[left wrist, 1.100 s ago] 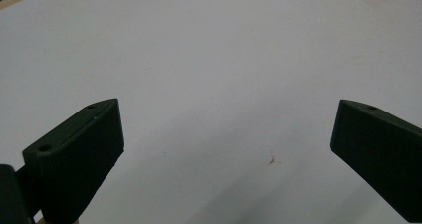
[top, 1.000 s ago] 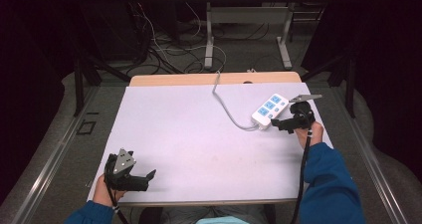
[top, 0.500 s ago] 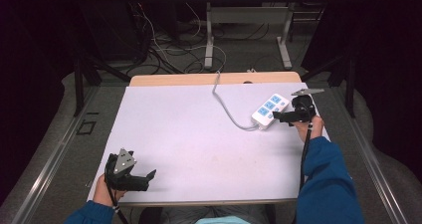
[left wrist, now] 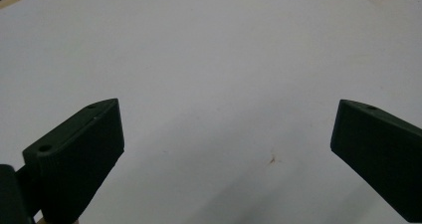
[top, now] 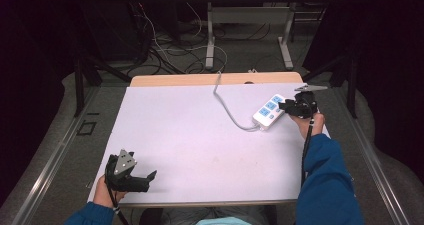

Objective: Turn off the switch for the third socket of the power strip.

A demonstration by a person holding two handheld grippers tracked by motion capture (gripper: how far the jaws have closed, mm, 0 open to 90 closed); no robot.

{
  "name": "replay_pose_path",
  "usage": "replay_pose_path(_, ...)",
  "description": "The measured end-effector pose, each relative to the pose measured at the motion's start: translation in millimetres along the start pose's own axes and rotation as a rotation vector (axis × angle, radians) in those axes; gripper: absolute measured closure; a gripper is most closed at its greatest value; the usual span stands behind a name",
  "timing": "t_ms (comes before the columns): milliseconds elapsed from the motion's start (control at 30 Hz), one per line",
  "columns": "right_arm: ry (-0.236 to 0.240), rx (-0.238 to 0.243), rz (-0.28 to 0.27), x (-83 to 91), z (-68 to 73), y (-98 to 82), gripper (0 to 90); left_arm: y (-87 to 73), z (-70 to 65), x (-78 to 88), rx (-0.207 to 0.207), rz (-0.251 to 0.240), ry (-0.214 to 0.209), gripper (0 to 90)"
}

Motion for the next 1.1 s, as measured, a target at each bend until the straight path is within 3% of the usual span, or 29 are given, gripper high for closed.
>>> replay_pose_path(33, 0.000, 0.000, 0.000, 0.0, 0.0, 0.0, 67.2, -0.4, -0.8, 0.0, 0.003, 0.006, -0.009, 0.4)
replay_pose_path(67, -0.007, 0.007, -0.001, -3.4, -1.2, -1.0, 77.8, -0.1, 0.6, -0.1, -0.008, 0.005, -0.001, 0.4)
replay_pose_path(100, -0.007, 0.007, -0.001, -3.4, -1.2, -1.0, 77.8, 0.1, 0.4, -0.2, -0.006, 0.005, -0.002, 0.4)
replay_pose_path(133, -0.028, 0.010, 0.003, -5.8, -4.1, -2.1, 85.7, 0.3, 0.7, -0.9, -0.006, 0.001, 0.000, 0.4)
replay_pose_path(233, -0.042, 0.006, 0.005, -7.2, -6.7, -3.3, 90.0, 0.4, 0.7, -1.3, -0.008, 0.003, -0.001, 0.4)
replay_pose_path(767, -0.166, 0.005, 0.027, -37.1, -28.8, -10.1, 90.0, 0.3, 0.1, -0.9, -0.011, 0.003, 0.000, 0.4)
replay_pose_path(1100, -0.215, 0.014, 0.040, -47.2, -30.9, -14.0, 90.0, -0.5, 0.3, 0.0, -0.014, 0.010, -0.004, 0.4)
Point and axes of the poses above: each handheld gripper's, and its own axes: x roughly backward along the jaws, y roughly out of its top, z roughly to its left, the point moved 9 cm from there along -x, roughly forward along the jaws, and after that the axes turned 6 degrees about -z, right-handed, at the moved point
